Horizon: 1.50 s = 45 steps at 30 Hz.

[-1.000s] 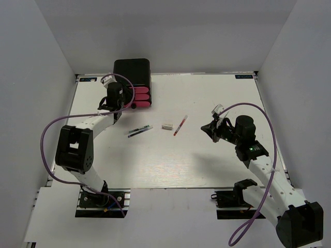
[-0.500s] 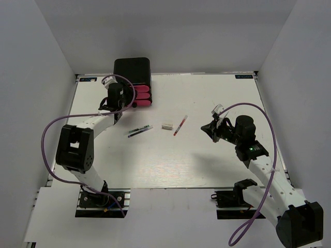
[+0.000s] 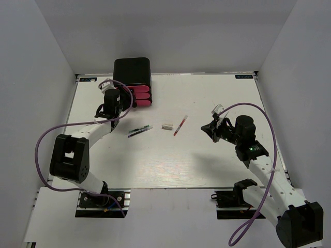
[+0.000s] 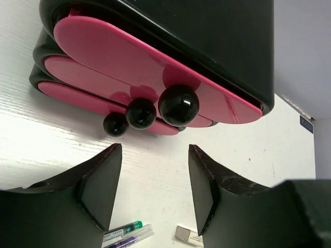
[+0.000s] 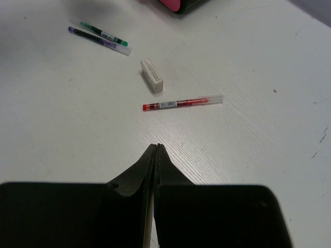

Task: Sort the stationery into containers
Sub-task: Open the drawer in the storage box.

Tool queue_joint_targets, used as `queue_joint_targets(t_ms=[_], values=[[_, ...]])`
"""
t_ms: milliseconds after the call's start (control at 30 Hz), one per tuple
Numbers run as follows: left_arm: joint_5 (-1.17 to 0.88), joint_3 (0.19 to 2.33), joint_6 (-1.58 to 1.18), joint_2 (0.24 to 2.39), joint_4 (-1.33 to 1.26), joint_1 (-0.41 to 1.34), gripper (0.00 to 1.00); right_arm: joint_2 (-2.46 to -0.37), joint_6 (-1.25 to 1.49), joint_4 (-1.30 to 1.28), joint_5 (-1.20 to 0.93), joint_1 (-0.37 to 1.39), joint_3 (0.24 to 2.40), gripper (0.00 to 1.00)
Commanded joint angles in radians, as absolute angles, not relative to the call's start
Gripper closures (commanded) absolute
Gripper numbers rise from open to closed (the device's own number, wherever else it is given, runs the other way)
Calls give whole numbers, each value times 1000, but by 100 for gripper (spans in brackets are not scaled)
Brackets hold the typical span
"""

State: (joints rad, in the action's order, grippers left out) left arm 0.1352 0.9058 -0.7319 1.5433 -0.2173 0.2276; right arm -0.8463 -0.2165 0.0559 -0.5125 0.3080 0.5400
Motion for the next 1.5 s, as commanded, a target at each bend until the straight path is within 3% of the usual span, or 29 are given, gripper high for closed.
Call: queue_joint_targets(t_ms=[0,1467], values=[[133,903,-706,1543,-236,218,36,-844,-221,94,-526,307,538,100],[152,933,-713,1755,-479,227,43,-894,-247,94,-509,307,548,100]])
